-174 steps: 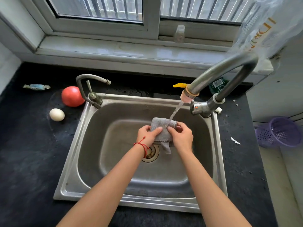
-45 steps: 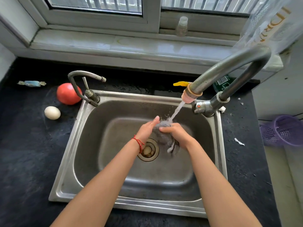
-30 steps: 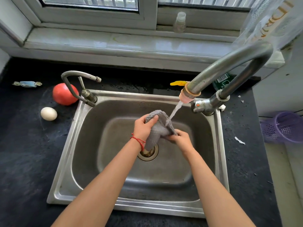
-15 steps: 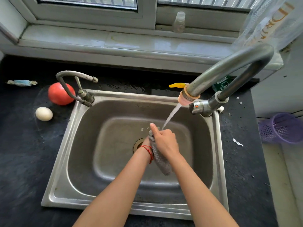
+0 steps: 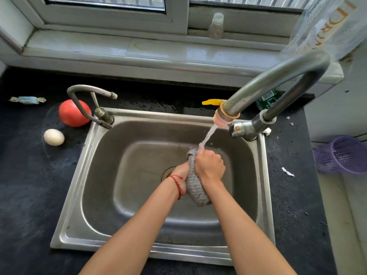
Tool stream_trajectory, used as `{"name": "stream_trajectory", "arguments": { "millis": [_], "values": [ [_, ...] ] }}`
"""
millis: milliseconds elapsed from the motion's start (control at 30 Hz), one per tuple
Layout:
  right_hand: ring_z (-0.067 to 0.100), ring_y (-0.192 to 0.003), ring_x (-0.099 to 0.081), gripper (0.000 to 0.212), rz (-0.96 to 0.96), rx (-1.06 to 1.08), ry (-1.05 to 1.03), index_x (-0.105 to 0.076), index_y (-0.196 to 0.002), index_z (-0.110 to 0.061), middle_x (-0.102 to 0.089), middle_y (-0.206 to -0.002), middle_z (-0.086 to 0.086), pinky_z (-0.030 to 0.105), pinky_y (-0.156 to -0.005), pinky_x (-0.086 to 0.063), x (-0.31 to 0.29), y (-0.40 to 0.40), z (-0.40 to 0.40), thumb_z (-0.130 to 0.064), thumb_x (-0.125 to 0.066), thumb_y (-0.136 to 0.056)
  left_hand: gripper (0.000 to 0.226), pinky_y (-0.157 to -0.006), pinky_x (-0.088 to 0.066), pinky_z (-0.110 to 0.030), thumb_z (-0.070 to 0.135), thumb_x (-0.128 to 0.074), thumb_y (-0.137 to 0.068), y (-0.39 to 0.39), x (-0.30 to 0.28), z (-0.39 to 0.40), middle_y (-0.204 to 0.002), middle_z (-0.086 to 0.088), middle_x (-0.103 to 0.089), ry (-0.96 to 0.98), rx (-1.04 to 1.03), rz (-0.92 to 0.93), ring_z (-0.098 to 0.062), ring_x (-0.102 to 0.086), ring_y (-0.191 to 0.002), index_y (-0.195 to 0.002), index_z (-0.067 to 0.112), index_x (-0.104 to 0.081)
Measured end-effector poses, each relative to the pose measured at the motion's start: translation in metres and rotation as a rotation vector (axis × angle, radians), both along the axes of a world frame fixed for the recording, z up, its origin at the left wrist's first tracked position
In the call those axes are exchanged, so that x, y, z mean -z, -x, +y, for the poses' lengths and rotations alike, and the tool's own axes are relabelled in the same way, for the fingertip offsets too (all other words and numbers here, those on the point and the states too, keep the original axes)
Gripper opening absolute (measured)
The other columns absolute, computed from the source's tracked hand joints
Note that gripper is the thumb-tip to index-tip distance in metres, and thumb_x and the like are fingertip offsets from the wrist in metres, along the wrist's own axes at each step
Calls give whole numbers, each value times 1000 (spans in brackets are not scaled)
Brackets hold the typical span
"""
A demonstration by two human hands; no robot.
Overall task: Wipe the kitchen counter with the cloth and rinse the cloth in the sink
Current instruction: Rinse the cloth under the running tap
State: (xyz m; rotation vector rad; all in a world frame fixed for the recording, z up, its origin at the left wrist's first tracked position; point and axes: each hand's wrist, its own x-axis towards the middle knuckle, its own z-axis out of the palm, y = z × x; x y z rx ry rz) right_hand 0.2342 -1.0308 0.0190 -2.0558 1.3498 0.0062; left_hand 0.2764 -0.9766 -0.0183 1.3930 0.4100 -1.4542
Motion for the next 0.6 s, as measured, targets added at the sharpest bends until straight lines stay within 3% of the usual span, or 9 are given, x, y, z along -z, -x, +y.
{"name": "stream_trajectory", "arguments": {
  "millis": [100, 167, 233, 267, 333, 367, 433, 500, 600],
  "values": [
    [41, -105, -57, 56, -26, 140, -84, -67, -102, -5, -65, -109, 22, 43, -86, -44, 8, -5, -7, -46, -31, -94, 24, -83, -52, -38, 36, -64, -81, -2, 9, 1, -83, -9, -61, 65, -120, -15, -22, -58, -81, -81, 12, -62],
    [39, -102, -59, 52, -81, 326, -217, -67, -93, -2, -67, -104, 20, 39, -84, -44, 12, -3, -12, -46, -40, -91, 30, -96, -47, -40, 31, -59, -85, -11, -2, 9, -98, -13, -62, -30, -221, -119, -24, -59, -91, -98, 5, -64],
    [39, -96, -61, 45, -240, 465, -396, -64, -78, 6, -68, -90, 22, 37, -76, -45, 13, 1, -17, -36, -50, -90, 57, -100, -44, -35, 45, -56, -83, -24, 12, 14, -113, -11, -61, -204, -217, -274, -23, -57, -105, -113, -3, -57],
    [37, -88, -63, 41, -337, 512, -498, -63, -72, 7, -68, -82, 21, 36, -71, -46, 13, 3, -18, -29, -54, -89, 80, -104, -42, -38, 63, -56, -72, -28, 27, 17, -121, -12, -60, -276, -163, -285, -26, -56, -112, -120, -1, -54],
    [24, -69, -63, 29, -467, 546, -683, -64, -65, -6, -66, -67, 9, 30, -63, -47, 10, 7, -13, -18, -54, -89, 121, -105, -40, -48, 91, -54, -32, -34, 80, 19, -131, -12, -56, -376, -81, -258, -33, -55, -117, -125, 14, -52],
    [18, -63, -62, 27, -500, 529, -743, -64, -64, -11, -66, -62, 4, 27, -61, -48, 9, 8, -7, -15, -53, -89, 121, -102, -43, -49, 93, -53, -26, -33, 78, 19, -127, -12, -59, -334, -60, -189, -32, -58, -112, -121, 18, -56],
    [7, -48, -59, 30, -482, 428, -772, -62, -60, -14, -63, -48, -4, 19, -50, -45, 9, 10, -1, -12, -50, -87, 76, -85, -55, -40, 82, -49, -61, -20, 25, 14, -87, -12, -73, -152, -42, -33, -24, -69, -79, -89, 15, -71],
    [6, -45, -50, 30, -405, 246, -674, -57, -54, -12, -57, -47, -1, 21, -47, -40, 13, 13, 0, -8, -49, -83, 56, -58, -57, -28, 58, -41, -85, -9, -3, 10, -55, -7, -68, 46, 14, 53, -20, -66, -51, -61, 16, -69],
    [21, -72, -56, 19, -313, -21, -389, -64, -59, -8, -67, -68, 13, 35, -72, -42, 25, 17, -13, -18, -54, -72, 28, -41, -51, -21, 27, -46, -89, -11, -4, 12, -47, -3, -65, 144, -57, -11, -15, -62, -40, -69, 13, -60]
  ]
}}
